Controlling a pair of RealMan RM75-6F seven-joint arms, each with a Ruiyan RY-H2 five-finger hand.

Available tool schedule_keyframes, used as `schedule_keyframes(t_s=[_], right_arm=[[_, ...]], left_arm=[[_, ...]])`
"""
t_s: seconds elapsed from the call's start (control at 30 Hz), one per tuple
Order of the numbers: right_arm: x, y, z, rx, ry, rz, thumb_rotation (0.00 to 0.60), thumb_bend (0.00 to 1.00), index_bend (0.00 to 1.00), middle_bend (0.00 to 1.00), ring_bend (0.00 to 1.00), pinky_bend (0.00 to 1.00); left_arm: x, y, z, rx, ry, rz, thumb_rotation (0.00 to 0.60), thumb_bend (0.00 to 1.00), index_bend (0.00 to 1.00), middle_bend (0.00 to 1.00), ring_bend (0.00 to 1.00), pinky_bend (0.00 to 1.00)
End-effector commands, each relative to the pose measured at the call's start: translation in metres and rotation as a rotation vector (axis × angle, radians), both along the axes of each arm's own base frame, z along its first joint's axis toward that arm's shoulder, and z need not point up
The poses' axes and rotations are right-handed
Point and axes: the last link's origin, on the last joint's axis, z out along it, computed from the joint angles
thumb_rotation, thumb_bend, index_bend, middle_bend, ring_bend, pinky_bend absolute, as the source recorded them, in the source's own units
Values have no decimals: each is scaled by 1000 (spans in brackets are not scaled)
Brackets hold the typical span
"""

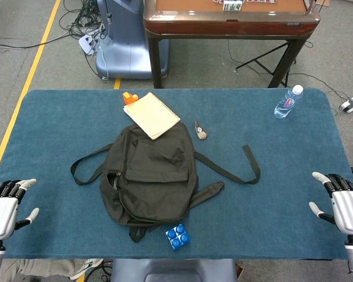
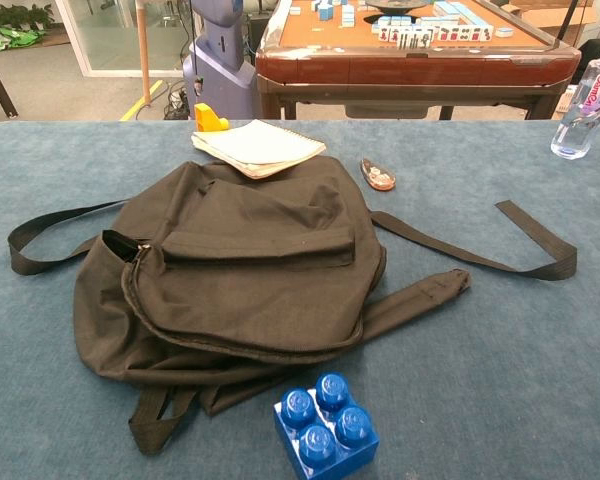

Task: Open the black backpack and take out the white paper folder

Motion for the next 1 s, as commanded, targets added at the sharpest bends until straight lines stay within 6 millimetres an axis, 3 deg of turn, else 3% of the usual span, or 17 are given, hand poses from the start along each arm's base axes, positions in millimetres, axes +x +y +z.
schedule_keyframes(t_s=[0.03, 0.67, 1.0], right_arm=[[0, 0, 0, 2, -2, -2, 600, 186, 226, 315, 204, 275], [10, -2, -4, 35, -34, 54, 600, 186, 226, 315, 204, 275], [44, -28, -23, 204, -89, 196, 600, 185, 226, 315, 204, 275]], left_arm=[[1, 1, -2, -5, -3, -4, 600, 260, 265, 256, 193, 131], [1, 1, -2, -7, -6, -12, 600, 261, 265, 256, 194, 131], [2, 4, -3, -7, -6, -15, 600, 260, 266, 256, 194, 131]])
